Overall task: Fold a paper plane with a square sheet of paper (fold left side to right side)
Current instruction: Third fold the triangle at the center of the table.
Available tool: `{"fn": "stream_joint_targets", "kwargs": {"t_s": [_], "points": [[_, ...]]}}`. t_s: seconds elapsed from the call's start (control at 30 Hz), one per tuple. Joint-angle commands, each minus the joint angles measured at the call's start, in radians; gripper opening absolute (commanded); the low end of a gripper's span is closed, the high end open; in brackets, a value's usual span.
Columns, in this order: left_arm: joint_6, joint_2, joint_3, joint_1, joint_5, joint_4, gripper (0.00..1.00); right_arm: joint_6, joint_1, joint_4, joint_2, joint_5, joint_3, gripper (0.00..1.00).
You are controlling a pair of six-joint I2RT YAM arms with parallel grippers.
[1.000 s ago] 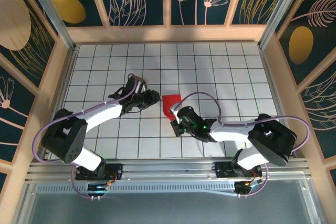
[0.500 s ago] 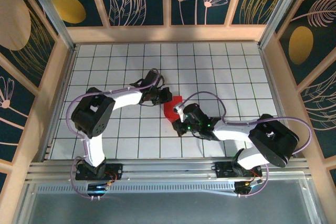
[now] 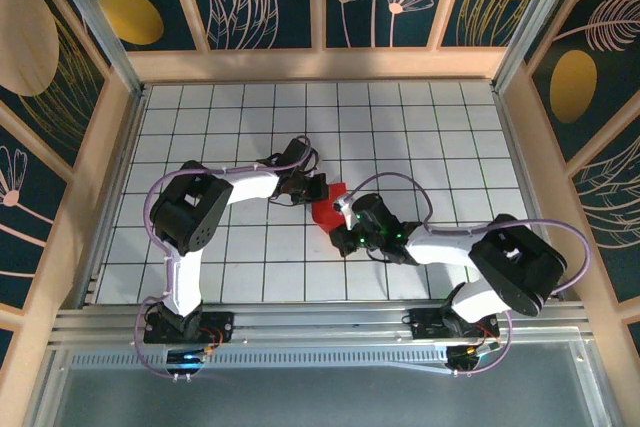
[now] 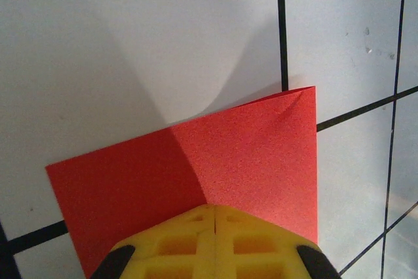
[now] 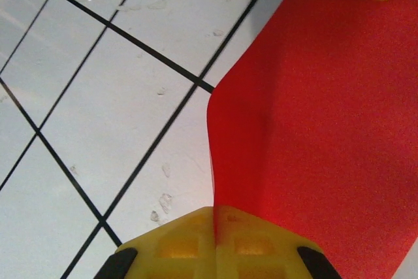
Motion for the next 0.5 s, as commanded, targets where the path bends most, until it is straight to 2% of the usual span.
{"fn": "stream_joint_targets", "kwargs": {"t_s": [0.0, 0.3, 0.47], "points": [[0.025, 0.047, -0.009, -0.009, -0.053, -0.071, 0.02, 0.036, -0.019, -0.007, 0.029, -0.023, 0.001, 0.00], [0.027, 0.044, -0.012, -0.010, -0.067, -0.073, 0.01, 0.055, -0.049, -0.032, 0.055, -0.009, 0.026, 0.00], [0.040, 0.050, -0.006, -0.010, -0.069, -0.078, 0.00, 0.057, -0.069, -0.029, 0.047, -0.045, 0.034, 0.00]]}}
